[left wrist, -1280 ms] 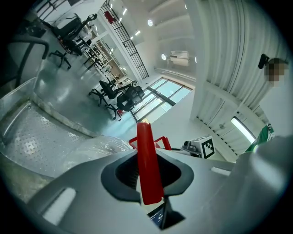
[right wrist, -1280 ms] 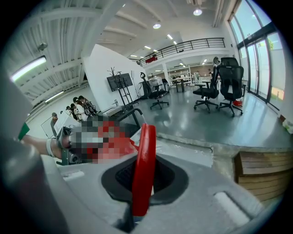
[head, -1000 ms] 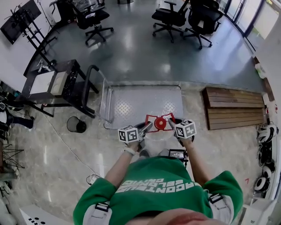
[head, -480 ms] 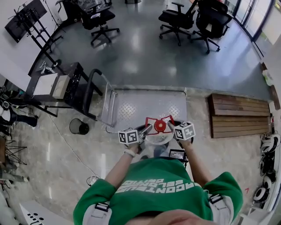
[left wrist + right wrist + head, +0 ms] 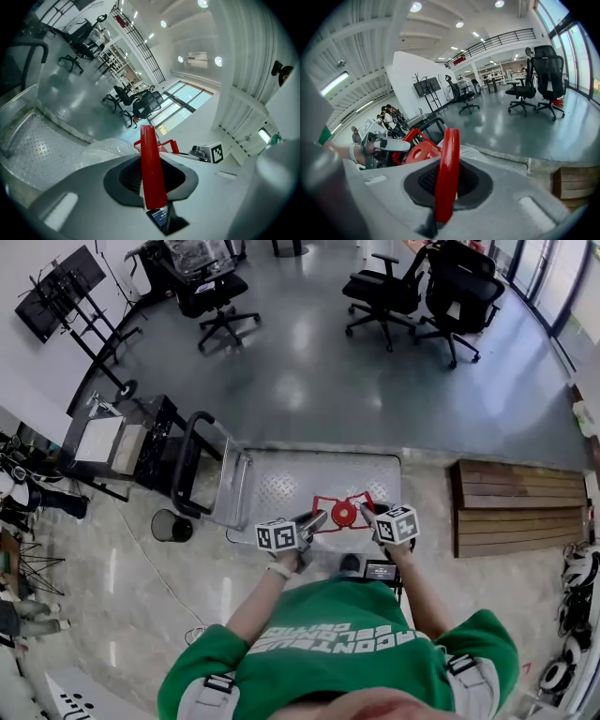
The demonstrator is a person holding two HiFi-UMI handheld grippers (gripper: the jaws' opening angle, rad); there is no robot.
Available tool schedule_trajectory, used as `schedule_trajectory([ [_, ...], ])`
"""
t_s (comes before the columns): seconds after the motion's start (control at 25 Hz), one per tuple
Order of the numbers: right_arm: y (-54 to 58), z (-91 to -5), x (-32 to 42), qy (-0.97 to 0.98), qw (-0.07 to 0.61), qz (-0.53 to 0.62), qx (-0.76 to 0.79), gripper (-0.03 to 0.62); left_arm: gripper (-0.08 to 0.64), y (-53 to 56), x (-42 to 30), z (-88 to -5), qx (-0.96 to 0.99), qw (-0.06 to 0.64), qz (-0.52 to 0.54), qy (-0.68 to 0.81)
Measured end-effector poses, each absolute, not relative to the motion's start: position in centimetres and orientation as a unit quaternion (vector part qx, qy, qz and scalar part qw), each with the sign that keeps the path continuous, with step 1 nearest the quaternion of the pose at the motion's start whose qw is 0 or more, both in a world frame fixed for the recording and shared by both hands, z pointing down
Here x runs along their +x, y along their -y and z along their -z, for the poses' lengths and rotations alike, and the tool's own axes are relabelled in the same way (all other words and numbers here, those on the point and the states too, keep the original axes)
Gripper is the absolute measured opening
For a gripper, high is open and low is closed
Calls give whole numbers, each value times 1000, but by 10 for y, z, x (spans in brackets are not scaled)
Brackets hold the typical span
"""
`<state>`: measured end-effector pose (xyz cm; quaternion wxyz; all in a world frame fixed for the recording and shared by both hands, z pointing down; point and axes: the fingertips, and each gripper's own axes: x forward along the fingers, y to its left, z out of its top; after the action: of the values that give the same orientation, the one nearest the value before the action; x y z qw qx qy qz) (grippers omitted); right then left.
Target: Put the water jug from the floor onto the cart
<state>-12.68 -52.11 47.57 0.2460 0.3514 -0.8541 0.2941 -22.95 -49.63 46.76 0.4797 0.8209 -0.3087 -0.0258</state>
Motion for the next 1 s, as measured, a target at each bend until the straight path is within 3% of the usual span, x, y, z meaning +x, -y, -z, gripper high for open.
schedule_trajectory([
  [0.72, 590, -478, -99, 873, 250, -285, 305, 8, 80, 560, -205, -473, 805, 465, 30, 366],
  [1.0, 594, -481, -100, 868, 255, -293, 309, 8, 80, 560, -197, -470, 801, 491, 44, 341],
])
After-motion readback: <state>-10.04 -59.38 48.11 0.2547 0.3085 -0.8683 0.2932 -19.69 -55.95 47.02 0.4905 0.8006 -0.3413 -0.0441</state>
